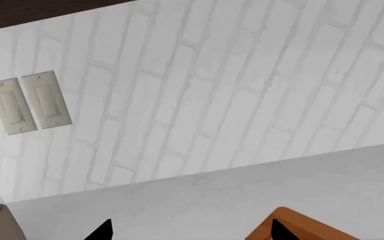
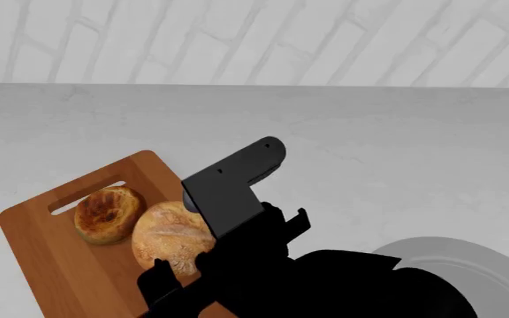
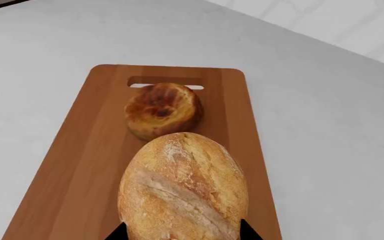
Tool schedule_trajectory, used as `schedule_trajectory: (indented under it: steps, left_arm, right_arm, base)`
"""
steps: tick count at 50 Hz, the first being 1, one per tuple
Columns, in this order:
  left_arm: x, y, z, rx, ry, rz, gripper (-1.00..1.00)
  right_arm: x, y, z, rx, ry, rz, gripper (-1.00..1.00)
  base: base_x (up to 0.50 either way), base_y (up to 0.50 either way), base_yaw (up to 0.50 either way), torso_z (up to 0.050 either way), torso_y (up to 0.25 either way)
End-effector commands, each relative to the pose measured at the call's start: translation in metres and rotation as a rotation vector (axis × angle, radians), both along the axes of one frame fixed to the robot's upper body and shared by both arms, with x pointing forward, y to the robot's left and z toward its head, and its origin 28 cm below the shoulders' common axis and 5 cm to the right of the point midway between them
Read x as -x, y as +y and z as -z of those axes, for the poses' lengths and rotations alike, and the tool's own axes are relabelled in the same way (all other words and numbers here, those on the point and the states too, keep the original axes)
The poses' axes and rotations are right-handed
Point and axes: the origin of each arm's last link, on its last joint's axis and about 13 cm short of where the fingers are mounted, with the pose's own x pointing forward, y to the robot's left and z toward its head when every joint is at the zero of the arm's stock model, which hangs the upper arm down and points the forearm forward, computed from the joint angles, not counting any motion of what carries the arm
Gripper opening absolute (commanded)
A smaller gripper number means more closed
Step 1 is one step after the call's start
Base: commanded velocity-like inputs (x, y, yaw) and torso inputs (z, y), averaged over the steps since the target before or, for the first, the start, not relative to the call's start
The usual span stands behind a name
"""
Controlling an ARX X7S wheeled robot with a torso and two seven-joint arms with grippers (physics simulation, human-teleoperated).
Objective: Place all breads on the cutting board.
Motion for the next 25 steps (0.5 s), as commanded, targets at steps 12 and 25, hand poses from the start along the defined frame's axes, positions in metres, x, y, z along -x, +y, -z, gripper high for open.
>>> schedule_trajectory:
  steps: [12, 25]
  left_arm:
    - [0.0, -0.001, 0.001, 0.0, 0.0, 0.004, 1.0]
    - [0.0, 0.0, 0.003, -0.001, 0.004, 0.002, 1.0]
  right_arm:
    - [-0.013, 0.003, 0.012, 0.015, 0.062, 0.001, -1.0]
    - [-0.021, 0.008, 0.023, 0.031, 0.095, -0.006, -1.0]
  base:
    - [0.0, 0.0, 0.0, 0.0, 0.0]
    - [0.0, 0.0, 0.0, 0.0, 0.0]
